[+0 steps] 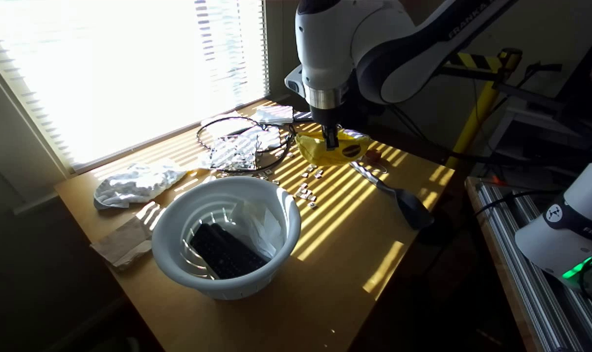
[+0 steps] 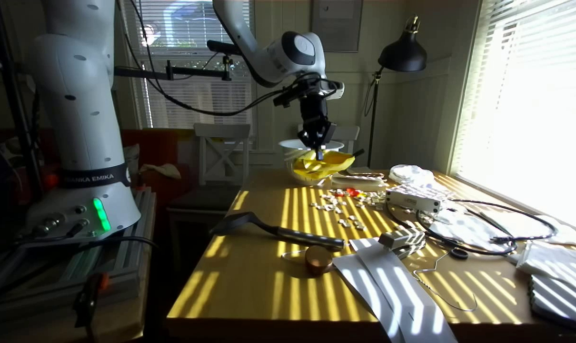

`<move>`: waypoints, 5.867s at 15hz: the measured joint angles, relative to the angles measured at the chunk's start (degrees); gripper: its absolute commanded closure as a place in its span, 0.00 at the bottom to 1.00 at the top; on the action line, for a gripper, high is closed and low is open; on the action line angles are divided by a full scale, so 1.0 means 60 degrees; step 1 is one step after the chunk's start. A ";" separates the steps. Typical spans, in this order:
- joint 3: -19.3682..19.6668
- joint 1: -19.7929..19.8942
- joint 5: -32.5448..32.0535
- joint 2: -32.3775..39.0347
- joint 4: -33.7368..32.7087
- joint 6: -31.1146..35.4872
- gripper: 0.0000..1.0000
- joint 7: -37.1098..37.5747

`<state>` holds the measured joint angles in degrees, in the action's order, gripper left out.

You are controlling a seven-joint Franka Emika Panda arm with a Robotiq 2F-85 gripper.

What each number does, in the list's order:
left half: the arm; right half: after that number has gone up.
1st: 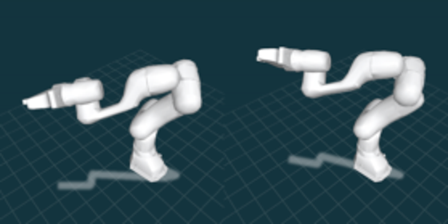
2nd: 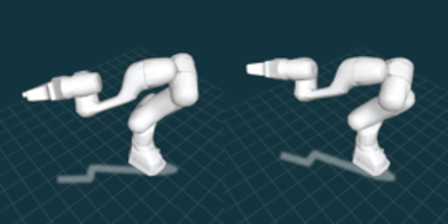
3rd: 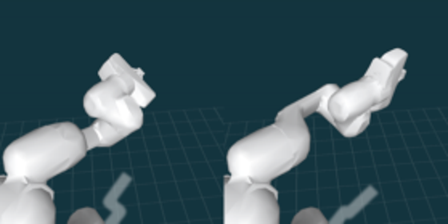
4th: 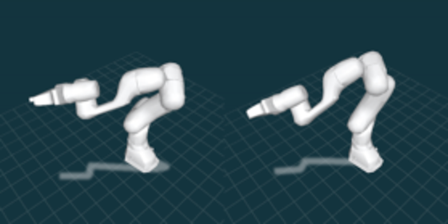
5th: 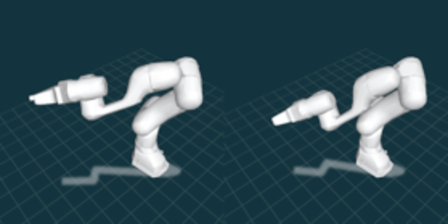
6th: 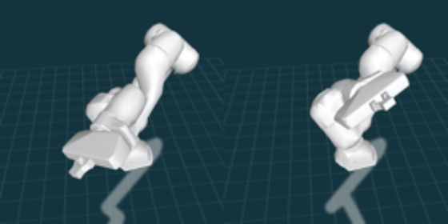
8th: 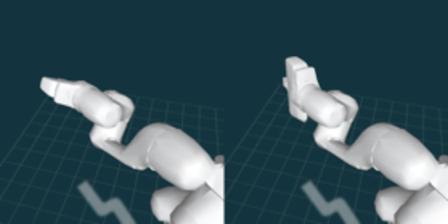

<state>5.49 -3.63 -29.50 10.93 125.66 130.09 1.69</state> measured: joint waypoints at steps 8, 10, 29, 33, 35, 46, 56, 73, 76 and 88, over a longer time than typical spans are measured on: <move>0.0279 0.1993 0.0296 0.0310 -0.0226 0.2611 0.97 -0.5102; 0.0275 0.2176 0.0413 0.0321 -0.0280 0.2686 0.99 -0.5473; 0.0598 0.1433 -0.4780 0.3661 -0.3554 0.2262 0.99 -0.2105; 0.0249 0.1381 -0.4649 0.4326 -0.3960 0.2221 0.99 -0.2019; 0.0177 0.1384 -0.4579 0.4642 -0.4158 0.2181 0.99 -0.2022; -0.0330 0.1412 -0.3328 0.4415 -0.4265 0.1375 0.09 -0.2916; -0.1455 0.2230 0.1434 0.3155 -0.3305 0.1884 0.00 -0.5297; -0.1007 0.2438 0.4661 0.4806 -0.5161 0.1413 0.00 -0.2630; -0.1063 0.2428 0.4663 0.5280 -0.5712 0.1106 0.00 -0.2762; -0.0548 0.1843 0.3993 0.5605 -0.5785 0.0857 0.00 -0.2736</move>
<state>2.20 7.42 -5.54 44.56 90.96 135.23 -14.73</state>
